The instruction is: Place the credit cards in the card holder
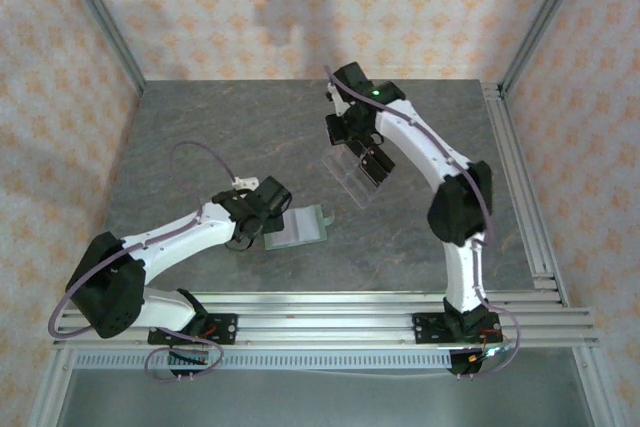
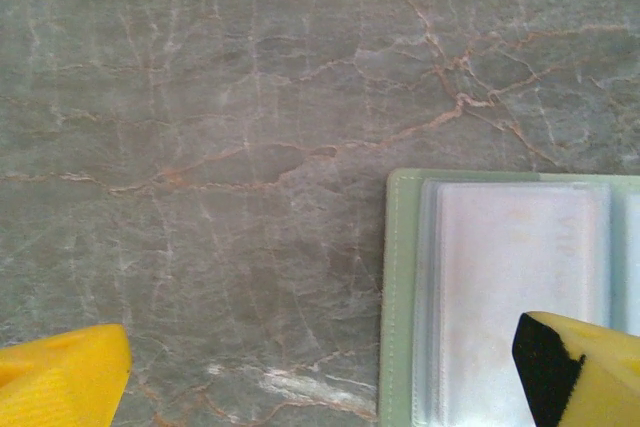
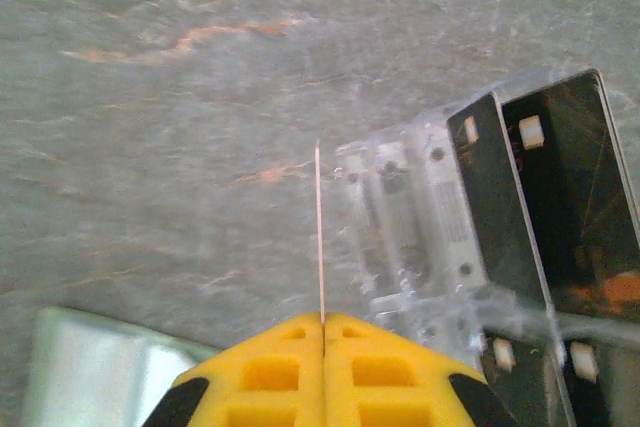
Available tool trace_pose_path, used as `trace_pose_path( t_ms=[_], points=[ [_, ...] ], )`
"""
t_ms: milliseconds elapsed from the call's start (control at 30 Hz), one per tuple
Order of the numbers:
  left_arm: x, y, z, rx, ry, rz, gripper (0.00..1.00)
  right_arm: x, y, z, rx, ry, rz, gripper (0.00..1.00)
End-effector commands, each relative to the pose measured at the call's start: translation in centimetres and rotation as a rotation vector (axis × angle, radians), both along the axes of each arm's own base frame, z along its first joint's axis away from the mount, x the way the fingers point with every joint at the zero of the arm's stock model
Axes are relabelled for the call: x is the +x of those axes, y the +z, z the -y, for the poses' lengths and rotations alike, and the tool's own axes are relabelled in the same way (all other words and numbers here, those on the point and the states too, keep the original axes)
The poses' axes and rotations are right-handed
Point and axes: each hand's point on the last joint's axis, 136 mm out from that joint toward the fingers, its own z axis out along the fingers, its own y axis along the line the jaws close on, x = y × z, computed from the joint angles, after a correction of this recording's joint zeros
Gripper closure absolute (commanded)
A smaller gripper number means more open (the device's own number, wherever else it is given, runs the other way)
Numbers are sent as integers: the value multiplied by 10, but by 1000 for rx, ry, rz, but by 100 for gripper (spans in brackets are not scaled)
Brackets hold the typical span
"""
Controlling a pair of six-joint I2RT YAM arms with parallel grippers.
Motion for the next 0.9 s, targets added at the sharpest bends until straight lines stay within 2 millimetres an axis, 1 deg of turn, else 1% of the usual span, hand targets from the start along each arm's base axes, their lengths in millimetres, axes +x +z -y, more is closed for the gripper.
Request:
trace_pose_path(
  t_ms=[0, 67, 167, 233, 300, 433, 500, 633, 867],
  points=[
    [-1, -8, 5, -22, -38, -19, 0, -24, 29, -16, 203, -14, 5, 100],
    [-2, -12, 7, -26, -45, -25, 0, -40, 25, -19, 293, -32, -16, 100],
    [-3, -18, 5, -13, -41, -35, 0, -64, 13, -23, 429, -58, -56, 100],
    [-5, -23, 3, 1, -38, -46, 0, -82, 1, -27, 518, -71, -88, 100],
    [-6, -29, 1, 14, -36, -54, 0, -96, -10, -32, 581, -80, -108, 100],
    [-9, -40, -3, 40, -28, -74, 0, -120, -39, -44, 640, -80, -151, 100],
    [-10, -45, -5, 51, -23, -84, 0, -129, -52, -49, 657, -80, -173, 100],
    [-14, -51, -11, 82, -7, -103, 0, -137, -73, -56, 703, -87, -196, 100],
    [-21, -52, -22, 121, 24, -116, 0, -142, -93, -67, 762, -68, -212, 100]
  ],
)
